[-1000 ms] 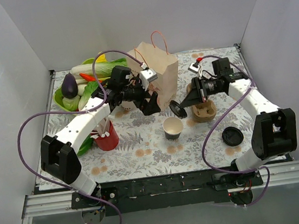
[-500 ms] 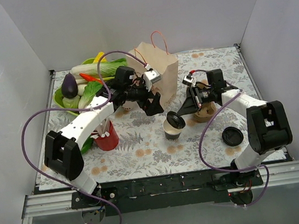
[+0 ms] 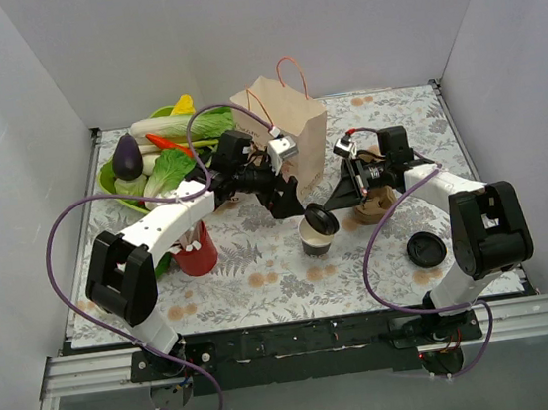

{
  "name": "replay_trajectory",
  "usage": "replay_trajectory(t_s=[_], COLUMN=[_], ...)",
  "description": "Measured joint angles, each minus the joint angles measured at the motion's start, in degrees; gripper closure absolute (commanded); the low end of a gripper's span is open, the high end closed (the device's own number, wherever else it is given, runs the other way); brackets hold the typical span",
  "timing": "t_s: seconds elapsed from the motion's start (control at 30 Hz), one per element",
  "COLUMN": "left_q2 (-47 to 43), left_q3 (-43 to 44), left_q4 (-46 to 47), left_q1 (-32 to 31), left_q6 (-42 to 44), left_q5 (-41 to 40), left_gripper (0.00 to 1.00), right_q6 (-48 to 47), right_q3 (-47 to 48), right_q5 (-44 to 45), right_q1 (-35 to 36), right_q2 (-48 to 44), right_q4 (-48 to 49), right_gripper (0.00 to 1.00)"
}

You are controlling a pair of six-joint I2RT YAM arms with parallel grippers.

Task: Pack the takeout coffee

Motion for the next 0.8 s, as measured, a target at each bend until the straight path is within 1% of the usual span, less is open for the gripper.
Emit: replay_trajectory(t_s=[0.47,0.8], left_q2=[0.5,0.7], left_q3=[-8.6,-9.6], left_q4=[6.5,9.9], left_q1=[-0.5,-3.1], left_q6=[-3.8,-6.4], left_q5=[1.0,0.3], left_gripper=[0.02,0.02], right_q6=[2.4,-0.8], right_q3=[-1.3,-1.3], right_q5=[0.0,2.2], right_q1=[-0.1,-0.8], right_q2=[0.1,0.1], right_q4=[2.0,-1.3], right_gripper=[0.99,0.99])
